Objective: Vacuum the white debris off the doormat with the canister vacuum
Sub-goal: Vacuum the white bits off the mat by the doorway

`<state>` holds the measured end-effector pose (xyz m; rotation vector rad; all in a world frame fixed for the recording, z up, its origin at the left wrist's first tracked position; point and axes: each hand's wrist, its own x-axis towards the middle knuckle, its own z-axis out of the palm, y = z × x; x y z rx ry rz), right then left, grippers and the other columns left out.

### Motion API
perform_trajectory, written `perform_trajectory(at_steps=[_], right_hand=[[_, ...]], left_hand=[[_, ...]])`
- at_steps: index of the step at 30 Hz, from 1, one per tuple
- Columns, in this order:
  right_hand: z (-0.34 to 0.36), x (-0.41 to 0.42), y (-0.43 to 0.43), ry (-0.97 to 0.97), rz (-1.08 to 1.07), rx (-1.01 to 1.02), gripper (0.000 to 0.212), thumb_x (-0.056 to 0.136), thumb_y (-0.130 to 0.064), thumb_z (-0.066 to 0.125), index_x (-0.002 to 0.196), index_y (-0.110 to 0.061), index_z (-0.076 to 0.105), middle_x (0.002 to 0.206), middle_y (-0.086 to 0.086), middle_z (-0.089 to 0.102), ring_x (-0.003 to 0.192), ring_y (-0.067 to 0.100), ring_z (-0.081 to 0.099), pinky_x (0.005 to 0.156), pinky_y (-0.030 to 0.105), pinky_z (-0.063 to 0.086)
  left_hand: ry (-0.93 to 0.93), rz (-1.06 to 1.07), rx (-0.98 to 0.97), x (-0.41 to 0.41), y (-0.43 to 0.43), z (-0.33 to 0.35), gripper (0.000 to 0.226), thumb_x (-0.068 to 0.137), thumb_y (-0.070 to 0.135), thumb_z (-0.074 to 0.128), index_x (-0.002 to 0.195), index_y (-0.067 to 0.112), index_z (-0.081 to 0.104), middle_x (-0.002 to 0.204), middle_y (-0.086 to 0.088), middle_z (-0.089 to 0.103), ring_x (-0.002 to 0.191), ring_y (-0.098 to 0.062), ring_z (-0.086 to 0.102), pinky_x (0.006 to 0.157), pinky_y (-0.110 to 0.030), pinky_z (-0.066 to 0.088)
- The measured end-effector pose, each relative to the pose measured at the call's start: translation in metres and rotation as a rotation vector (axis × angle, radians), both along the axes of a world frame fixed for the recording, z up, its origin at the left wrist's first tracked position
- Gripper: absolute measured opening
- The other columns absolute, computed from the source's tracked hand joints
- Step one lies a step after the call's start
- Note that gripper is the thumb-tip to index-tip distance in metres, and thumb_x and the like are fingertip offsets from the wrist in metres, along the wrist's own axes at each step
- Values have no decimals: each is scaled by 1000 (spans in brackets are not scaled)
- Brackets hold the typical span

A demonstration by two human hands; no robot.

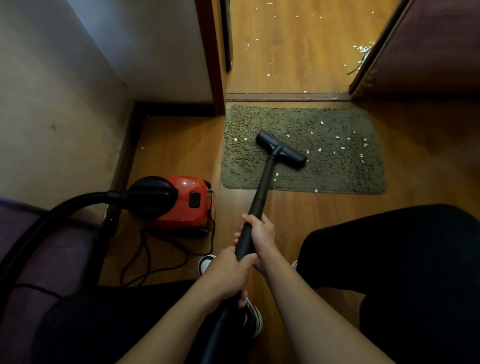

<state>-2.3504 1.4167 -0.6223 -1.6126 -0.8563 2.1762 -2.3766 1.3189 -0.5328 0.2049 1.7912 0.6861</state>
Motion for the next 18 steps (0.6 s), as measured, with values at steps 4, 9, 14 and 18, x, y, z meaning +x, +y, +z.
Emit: perform_trajectory(at_steps=[4, 9, 14, 18], right_hand=[[0, 11, -7, -5, -18, -13, 18, 96, -7, 64, 109, -4, 52, 69, 15, 52, 39, 21, 57, 38, 27, 48], [1, 21, -26, -8, -23, -23, 17, 95, -8, 65, 106, -4, 52, 66, 13, 54, 41, 23, 59, 41, 29, 51], [10, 23, -54, 7, -41, -56, 17, 96, -7, 63, 108, -5, 51, 64, 13, 53, 40, 23, 59, 39, 29, 50], [14, 21, -76, 24, -34, -87, 16, 96, -9, 64, 107, -8, 52, 56, 8, 57, 41, 24, 60, 40, 30, 51]], left_hand=[[-4, -35, 5, 8, -8, 5, 19, 101, 34, 50, 115, 20, 51, 65, -9, 58, 47, -21, 55, 47, -30, 50], [-1, -57, -3, 17, -25, 15, 14, 102, 35, 50, 107, 22, 50, 69, -6, 56, 43, -12, 53, 43, -27, 48], [-1, -50, -38, 19, -48, 28, 12, 103, 32, 49, 110, 22, 52, 74, -8, 53, 41, -12, 51, 39, -24, 46], [16, -52, -55, 17, -69, 35, 11, 103, 31, 49, 105, 21, 54, 71, -6, 53, 40, -11, 50, 38, -24, 45]])
